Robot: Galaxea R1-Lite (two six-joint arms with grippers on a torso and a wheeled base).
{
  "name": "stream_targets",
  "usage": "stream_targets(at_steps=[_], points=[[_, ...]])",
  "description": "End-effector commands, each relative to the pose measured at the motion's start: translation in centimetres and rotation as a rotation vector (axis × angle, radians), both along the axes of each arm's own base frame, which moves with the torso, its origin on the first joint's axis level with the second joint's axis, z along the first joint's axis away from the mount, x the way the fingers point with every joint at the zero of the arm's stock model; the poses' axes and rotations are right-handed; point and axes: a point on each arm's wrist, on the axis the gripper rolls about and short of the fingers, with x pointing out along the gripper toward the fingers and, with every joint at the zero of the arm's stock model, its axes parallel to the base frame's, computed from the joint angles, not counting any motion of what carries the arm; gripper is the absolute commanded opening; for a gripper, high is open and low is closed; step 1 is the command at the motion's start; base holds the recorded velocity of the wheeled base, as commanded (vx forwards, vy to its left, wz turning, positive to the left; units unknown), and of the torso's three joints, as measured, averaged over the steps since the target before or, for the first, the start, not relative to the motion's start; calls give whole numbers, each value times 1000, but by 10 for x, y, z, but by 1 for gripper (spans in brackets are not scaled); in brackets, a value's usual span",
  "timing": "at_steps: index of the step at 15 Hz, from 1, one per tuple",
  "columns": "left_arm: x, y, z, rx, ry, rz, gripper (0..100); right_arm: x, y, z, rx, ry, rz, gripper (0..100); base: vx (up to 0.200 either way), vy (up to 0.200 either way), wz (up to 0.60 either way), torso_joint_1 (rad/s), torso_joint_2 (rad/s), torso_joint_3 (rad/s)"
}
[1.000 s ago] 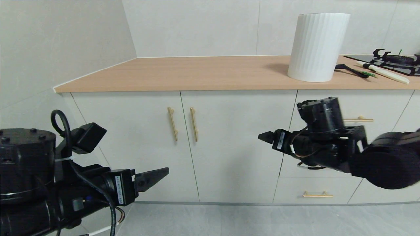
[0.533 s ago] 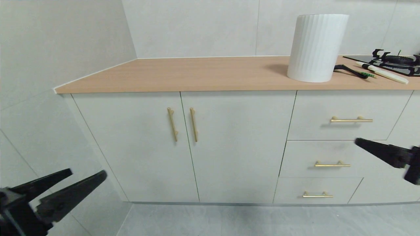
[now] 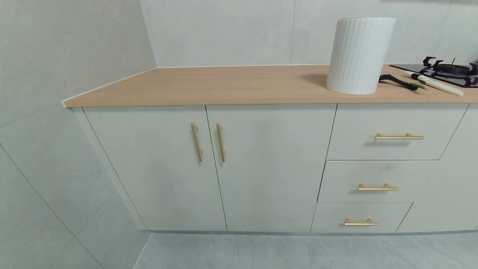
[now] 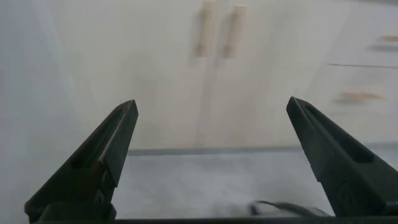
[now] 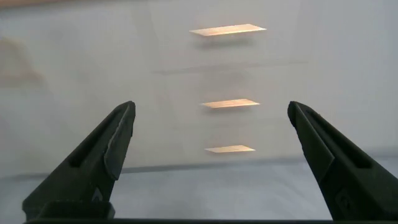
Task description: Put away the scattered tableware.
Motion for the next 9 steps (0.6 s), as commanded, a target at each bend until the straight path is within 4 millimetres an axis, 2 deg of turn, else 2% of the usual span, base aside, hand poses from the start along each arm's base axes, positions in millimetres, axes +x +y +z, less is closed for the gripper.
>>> stream_targets(at_steps=[1, 4, 5, 7, 9], points=[[-12, 1, -6, 6, -63, 78, 100, -9, 2, -20, -24, -8, -141, 100, 0, 0, 0, 0, 0, 0], [-14, -5, -15, 66, -68, 190, 100, -13, 7, -46, -81, -11, -174, 100, 0, 0, 0, 0, 0, 0], [-18, -7, -25, 104, -95, 174, 100, -10, 7, -52, -79, 10, -179, 100, 0, 0, 0, 0, 0, 0], [-8, -7, -46, 141, -33, 196, 100, -6, 6, -57, -78, -8, -181, 100, 0, 0, 0, 0, 0, 0], [1, -7, -62, 150, -12, 194, 100, 3, 7, -75, -74, -21, -166, 100, 0, 0, 0, 0, 0, 0]])
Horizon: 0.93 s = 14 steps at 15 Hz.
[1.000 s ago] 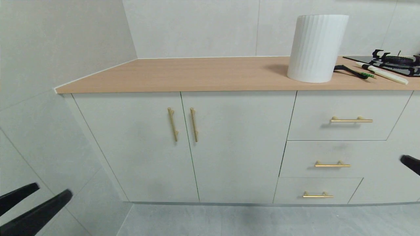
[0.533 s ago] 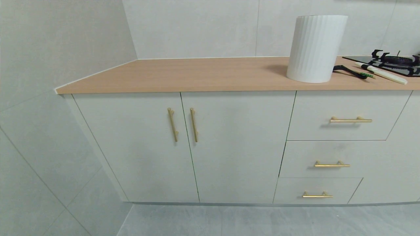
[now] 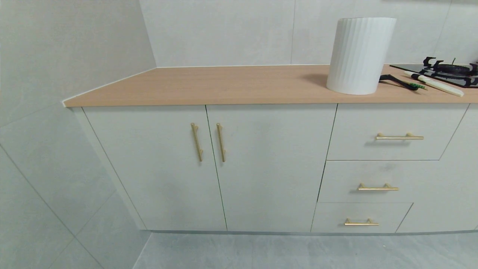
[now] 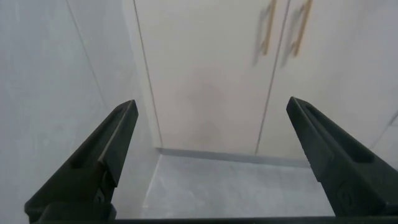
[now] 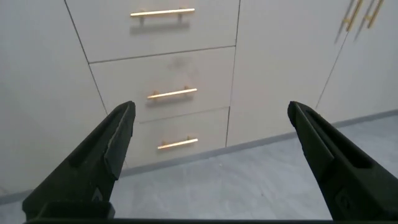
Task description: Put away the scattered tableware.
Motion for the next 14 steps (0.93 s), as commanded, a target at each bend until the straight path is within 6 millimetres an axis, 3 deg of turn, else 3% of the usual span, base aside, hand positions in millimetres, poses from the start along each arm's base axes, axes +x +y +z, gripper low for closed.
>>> stream_targets(at_steps=[1, 6, 14], points=[[12, 0, -27, 22, 36, 7, 100, 6, 1, -14, 26, -8, 42, 100, 0, 0, 0, 0, 0, 0], [17, -3, -39, 37, 38, -124, 100, 7, 5, -17, 77, 14, 247, 100, 0, 0, 0, 0, 0, 0], [17, -3, -39, 3, 35, -132, 100, 7, 6, -20, 50, 52, 277, 100, 0, 0, 0, 0, 0, 0]])
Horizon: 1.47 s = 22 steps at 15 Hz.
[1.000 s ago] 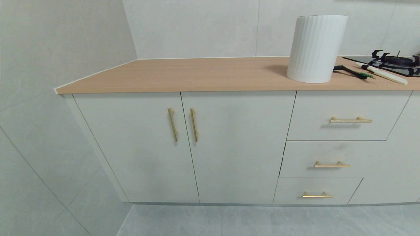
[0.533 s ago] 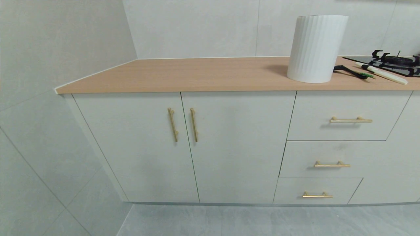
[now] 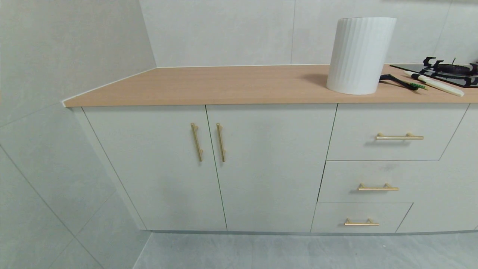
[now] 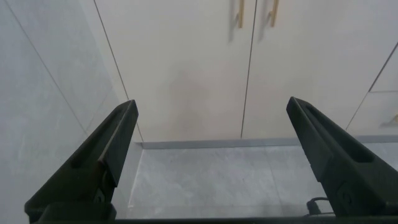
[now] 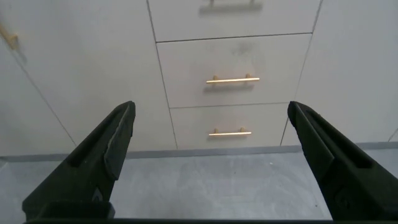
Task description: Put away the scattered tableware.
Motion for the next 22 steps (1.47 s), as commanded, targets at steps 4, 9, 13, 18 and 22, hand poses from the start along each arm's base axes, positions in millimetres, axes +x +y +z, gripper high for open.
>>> stream_targets(at_steps=[4, 9, 13, 18, 22], points=[[0, 0, 0, 2, 0, -1, 100, 0, 0, 0, -3, 5, 2, 100, 0, 0, 0, 0, 0, 0], [0, 0, 0, -7, 0, -3, 100, 0, 1, 0, -37, 7, 48, 100, 0, 0, 0, 0, 0, 0], [0, 0, 0, -9, 0, 0, 100, 0, 1, 0, -35, 7, 47, 100, 0, 0, 0, 0, 0, 0], [0, 0, 0, -9, 0, -1, 100, 0, 1, 0, -34, 5, 47, 100, 0, 0, 0, 0, 0, 0], [0, 0, 0, -9, 0, 0, 100, 0, 1, 0, -31, 5, 47, 100, 0, 0, 0, 0, 0, 0]])
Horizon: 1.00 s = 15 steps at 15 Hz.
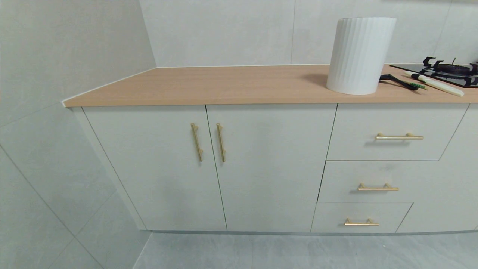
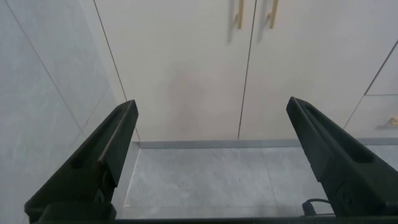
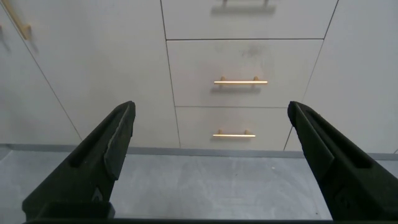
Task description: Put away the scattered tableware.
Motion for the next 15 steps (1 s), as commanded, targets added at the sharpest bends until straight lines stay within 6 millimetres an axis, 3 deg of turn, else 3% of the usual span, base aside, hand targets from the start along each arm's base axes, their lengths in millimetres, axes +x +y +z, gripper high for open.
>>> stream_targets(at_steps=[1, 15], points=[[0, 0, 0, 0, 1, -1, 100, 0, 0, 0, 2, 0, 1, 100, 0, 0, 0, 0, 0, 0], [0, 0, 0, 0, 1, 1, 100, 0, 0, 0, 6, 1, 1, 100, 0, -200, 0, 4, 2, 3]])
